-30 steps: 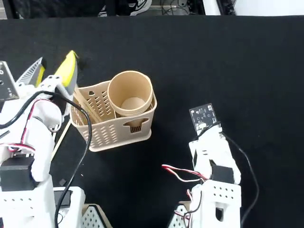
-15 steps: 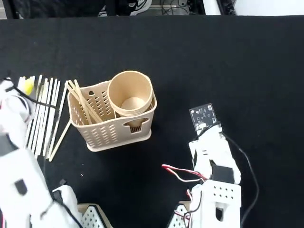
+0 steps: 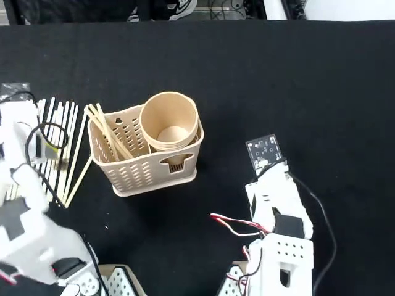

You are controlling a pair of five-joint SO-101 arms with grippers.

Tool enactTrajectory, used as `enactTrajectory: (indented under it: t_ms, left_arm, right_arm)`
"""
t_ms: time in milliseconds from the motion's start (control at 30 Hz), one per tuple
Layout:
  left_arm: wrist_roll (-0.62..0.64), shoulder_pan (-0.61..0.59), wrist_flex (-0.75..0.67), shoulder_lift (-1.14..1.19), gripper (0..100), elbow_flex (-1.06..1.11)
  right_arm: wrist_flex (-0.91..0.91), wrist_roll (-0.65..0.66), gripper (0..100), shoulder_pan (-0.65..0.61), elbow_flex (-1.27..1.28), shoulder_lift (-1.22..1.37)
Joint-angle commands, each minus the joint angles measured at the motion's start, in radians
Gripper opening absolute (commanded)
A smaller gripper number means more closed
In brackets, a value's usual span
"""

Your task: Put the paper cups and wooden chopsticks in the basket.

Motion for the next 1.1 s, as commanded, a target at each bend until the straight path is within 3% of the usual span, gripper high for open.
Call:
enactTrajectory:
  t_ms: [0, 333, 567, 1067]
  left_arm:
    - [-0.084, 0.001, 0.006, 0.178, 20, -0.133]
    - [-0.133, 0.002, 0.006, 0.295, 2, -0.177]
    - [-0.133, 0.002, 0.080, 0.244, 3, -0.177]
    - [-0.127, 0.059, 0.368, -0.272, 3, -0.166]
  right_arm:
    - [-0.017, 0.008, 1.4, 0.005, -0.002, -0.013]
    - [-0.017, 0.008, 1.4, 0.005, -0.002, -0.013]
    - [-0.017, 0.008, 1.4, 0.005, -0.002, -0.013]
    - [-0.017, 0.008, 1.4, 0.005, -0.002, -0.013]
